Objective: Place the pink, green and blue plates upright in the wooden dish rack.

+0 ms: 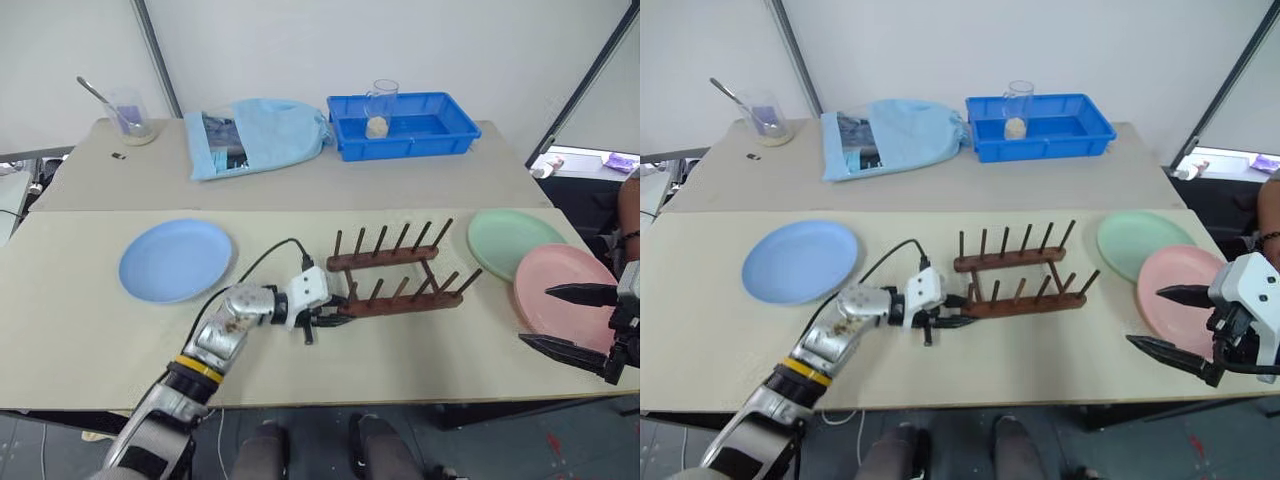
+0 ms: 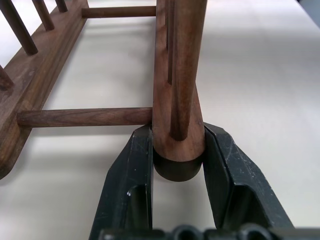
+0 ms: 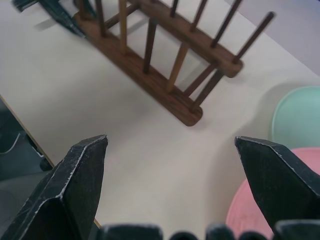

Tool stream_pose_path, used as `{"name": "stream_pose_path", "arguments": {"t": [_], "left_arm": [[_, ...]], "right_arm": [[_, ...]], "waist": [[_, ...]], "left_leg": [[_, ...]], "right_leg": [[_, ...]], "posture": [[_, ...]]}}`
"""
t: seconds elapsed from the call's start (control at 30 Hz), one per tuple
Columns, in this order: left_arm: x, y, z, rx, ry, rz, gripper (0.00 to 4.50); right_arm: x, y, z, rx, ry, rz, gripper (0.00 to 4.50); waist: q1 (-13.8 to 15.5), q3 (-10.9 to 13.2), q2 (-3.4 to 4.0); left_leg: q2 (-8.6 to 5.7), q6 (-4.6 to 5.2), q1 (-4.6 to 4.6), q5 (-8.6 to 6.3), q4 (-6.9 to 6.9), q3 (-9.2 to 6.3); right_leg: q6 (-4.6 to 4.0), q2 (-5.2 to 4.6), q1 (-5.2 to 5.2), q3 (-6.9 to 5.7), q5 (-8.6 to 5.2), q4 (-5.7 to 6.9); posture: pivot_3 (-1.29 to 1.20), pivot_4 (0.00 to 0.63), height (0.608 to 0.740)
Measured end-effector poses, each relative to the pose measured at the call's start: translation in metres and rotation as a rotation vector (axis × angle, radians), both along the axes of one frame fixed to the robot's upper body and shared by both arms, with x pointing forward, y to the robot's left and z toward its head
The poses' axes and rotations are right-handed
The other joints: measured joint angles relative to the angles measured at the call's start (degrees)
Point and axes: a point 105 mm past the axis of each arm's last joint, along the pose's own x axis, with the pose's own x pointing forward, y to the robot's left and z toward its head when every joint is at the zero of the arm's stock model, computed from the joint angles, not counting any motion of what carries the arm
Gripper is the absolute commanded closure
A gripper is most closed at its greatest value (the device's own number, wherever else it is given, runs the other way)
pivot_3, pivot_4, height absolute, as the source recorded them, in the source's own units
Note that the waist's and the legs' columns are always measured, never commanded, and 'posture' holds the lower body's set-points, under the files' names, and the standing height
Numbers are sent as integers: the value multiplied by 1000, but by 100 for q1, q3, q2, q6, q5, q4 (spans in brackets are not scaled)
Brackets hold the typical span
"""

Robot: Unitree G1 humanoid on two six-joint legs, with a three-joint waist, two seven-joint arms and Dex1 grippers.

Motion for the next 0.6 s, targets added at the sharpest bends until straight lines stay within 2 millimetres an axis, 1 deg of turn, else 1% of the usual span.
{"name": "stream_pose_path", "arguments": {"t": [0.07,0.13,0.27,0.4,0.5,0.53,0.57,0.6], "left_arm": [[8,-10,3,-8,4,-31,3612],[12,-20,6,-23,4,-59,3612],[16,-33,0,-3,5,-102,3612],[18,-31,-12,27,23,-111,3612],[20,-32,-13,30,6,-116,3612],[21,-32,-13,32,3,-117,2576],[21,-31,-13,36,5,-117,2313],[21,-30,-12,34,7,-118,1845]], "right_arm": [[-2,3,-2,2,-4,5,0],[-4,6,-5,4,1,8,0],[-6,9,-9,7,3,6,0],[-9,12,-11,7,5,8,0],[-11,12,-13,6,13,2,0],[-11,12,-13,6,12,0,0],[-11,12,-13,6,12,-1,0],[-11,12,-13,7,12,-3,0]], "waist": [[28,1,-1],[34,0,-1],[19,0,0],[9,0,-1],[34,1,-1],[36,1,-1],[36,1,-2],[34,1,-1]], "left_leg": [[-1,0,-6,0,3,-1],[-1,1,-9,1,3,-2],[3,10,-27,-3,2,-9],[3,18,-32,-8,2,-19],[-3,18,-33,-8,3,-18],[-5,18,-33,-8,4,-17],[-5,18,-32,-8,6,-17],[-5,18,-32,-8,7,-16]], "right_leg": [[3,0,2,0,2,-5],[6,1,1,0,3,-6],[15,10,-8,0,-6,-7],[20,14,-10,-1,-10,-6],[20,8,-8,0,-10,-8],[21,4,-7,1,-10,-8],[21,4,-6,1,-10,-8],[21,4,-6,1,-10,-8]], "posture": [[0,150,720],[0,150,720],[0,150,720],[0,150,720],[0,150,720],[0,150,720],[0,150,720],[0,150,720]]}}
